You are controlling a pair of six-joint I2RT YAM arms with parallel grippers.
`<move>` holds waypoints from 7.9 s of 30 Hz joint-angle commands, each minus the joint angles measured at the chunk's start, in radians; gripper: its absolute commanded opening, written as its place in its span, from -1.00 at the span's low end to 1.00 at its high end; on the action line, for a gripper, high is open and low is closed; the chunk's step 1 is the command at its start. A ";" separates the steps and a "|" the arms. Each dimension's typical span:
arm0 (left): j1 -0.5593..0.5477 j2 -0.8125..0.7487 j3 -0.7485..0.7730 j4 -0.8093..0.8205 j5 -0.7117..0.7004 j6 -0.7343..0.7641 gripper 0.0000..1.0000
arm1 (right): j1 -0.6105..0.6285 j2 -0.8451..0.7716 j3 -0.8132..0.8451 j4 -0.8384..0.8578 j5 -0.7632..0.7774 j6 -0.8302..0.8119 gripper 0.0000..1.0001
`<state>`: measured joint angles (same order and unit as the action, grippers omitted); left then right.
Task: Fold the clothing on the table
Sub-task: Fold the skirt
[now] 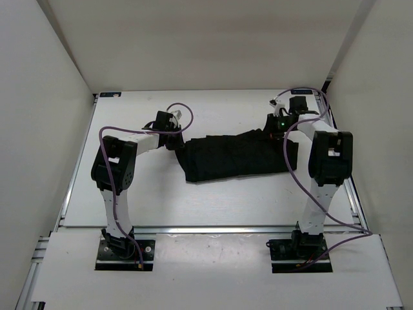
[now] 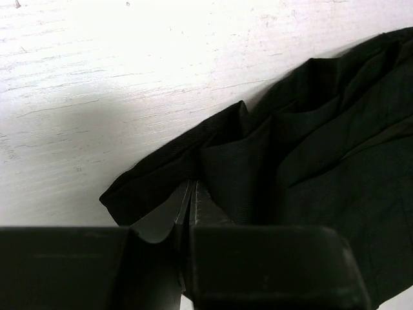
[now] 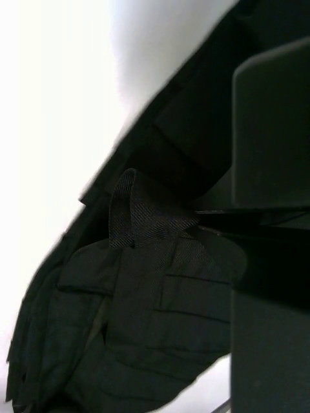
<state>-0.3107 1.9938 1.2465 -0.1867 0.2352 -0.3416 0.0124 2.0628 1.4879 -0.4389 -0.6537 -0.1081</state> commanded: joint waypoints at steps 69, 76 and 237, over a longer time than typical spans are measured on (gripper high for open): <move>-0.169 0.092 0.091 0.574 0.584 -0.451 -0.78 | -0.192 -0.268 -0.428 0.129 -0.179 0.220 -1.00; -0.148 0.313 0.237 0.371 0.607 -0.464 -0.99 | -0.314 -0.144 -0.454 0.147 -0.193 0.405 -1.00; -0.424 -0.271 -0.197 -0.083 0.104 -0.112 0.70 | -0.433 -0.895 -1.237 0.477 0.101 0.858 0.99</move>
<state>-0.7704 1.8004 1.0702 -0.2440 0.3744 -0.4496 -0.4480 1.1427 0.2436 0.1215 -0.6678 0.8196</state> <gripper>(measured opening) 0.850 0.993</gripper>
